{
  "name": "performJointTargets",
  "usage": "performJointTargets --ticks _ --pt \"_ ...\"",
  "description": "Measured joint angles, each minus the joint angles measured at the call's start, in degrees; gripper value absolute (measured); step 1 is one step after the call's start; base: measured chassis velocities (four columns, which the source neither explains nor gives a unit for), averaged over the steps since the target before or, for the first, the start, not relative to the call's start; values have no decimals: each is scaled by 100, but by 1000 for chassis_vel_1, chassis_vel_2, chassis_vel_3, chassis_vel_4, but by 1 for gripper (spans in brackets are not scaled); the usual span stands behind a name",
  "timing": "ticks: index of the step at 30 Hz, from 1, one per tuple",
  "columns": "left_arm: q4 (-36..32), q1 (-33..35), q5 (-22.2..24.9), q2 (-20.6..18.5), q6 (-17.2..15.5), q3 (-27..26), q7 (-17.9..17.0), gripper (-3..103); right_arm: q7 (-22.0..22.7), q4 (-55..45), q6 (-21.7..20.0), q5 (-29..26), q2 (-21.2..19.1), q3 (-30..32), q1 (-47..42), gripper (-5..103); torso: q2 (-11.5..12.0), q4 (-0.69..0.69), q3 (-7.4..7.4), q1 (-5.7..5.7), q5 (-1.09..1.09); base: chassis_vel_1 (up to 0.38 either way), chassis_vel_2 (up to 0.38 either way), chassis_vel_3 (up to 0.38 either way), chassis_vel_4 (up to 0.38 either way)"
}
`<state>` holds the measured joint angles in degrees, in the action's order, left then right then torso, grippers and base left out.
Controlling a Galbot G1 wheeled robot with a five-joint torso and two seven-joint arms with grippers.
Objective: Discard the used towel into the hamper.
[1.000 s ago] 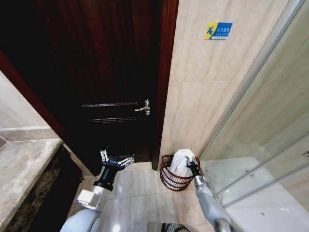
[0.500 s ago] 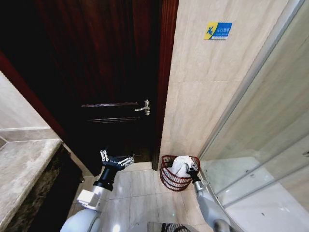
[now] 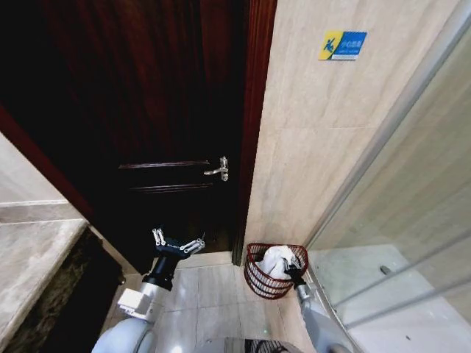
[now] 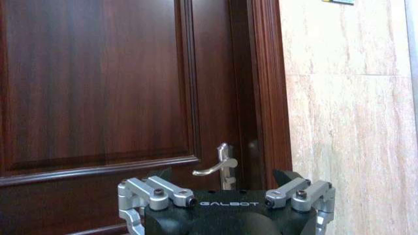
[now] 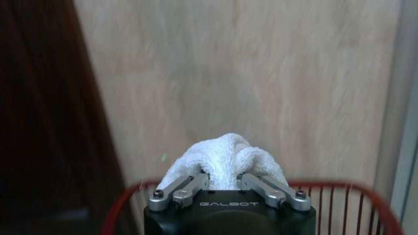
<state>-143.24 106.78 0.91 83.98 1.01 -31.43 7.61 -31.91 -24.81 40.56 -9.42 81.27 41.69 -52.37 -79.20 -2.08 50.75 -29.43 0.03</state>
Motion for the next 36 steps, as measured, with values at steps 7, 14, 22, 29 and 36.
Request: performJointTargets --ticks 7,14,22,29,36 --pt "0 0 0 0 0 0 0 100 -73 136 -718 588 -48 313 179 11 -2 -1 -2 8 -2 0 0 0 0" --pt "0 0 0 0 0 0 0 100 309 283 -1487 1093 -10 342 682 11 -2 -1 -1 4 -2 0 0 0 0" --pt "0 0 0 0 0 0 0 100 1274 740 -2488 1953 98 321 1192 11 -2 -1 -1 4 -4 0 0 0 0" --pt "0 0 0 0 0 0 0 100 1615 1033 -2886 2037 181 422 1484 8 -2 -1 -1 4 -4 0 0 0 0" --pt "0 0 0 0 0 0 0 100 1465 981 -2798 2358 138 386 1343 27 -2 -1 -1 4 -5 0 0 0 0"
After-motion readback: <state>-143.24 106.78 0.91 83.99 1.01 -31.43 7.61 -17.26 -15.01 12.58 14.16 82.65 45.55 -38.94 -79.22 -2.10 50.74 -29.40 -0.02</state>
